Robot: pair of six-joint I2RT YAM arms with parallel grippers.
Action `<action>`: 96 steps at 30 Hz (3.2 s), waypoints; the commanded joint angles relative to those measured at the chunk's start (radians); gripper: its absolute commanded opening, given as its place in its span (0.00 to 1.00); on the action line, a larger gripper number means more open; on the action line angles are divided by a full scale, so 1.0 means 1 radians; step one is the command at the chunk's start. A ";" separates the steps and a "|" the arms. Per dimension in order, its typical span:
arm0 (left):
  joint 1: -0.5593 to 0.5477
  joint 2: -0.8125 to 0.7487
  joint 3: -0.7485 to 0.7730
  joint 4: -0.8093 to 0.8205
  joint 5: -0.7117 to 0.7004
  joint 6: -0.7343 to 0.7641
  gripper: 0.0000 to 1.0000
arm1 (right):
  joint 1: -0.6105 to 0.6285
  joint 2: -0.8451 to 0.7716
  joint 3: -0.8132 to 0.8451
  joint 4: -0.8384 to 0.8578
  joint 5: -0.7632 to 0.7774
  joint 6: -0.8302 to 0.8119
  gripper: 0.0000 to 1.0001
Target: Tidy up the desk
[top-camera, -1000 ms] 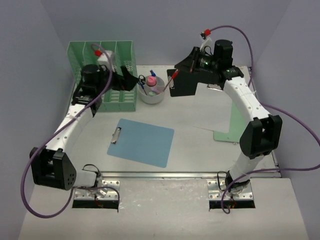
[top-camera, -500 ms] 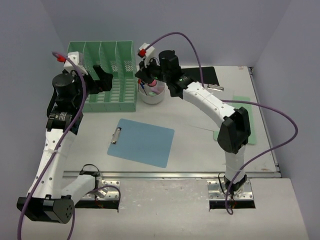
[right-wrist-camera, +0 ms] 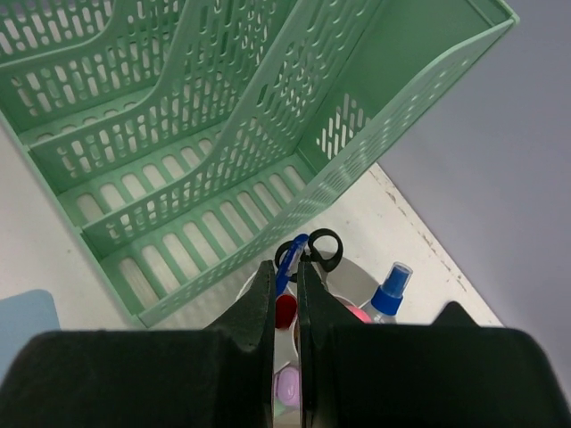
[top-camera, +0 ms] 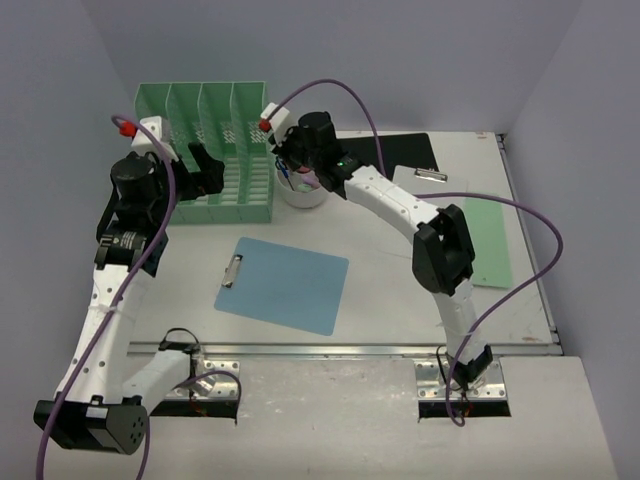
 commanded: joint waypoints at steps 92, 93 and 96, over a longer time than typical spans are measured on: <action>-0.118 0.745 -0.192 -0.197 -0.182 0.005 0.57 | -0.215 -0.589 -0.527 -0.348 -0.184 0.227 0.80; -0.125 0.748 -0.189 -0.198 -0.180 0.011 0.56 | -0.215 -0.587 -0.525 -0.348 -0.185 0.229 0.80; -0.164 0.739 -0.189 -0.197 -0.163 0.023 0.47 | -0.215 -0.582 -0.522 -0.349 -0.191 0.229 0.80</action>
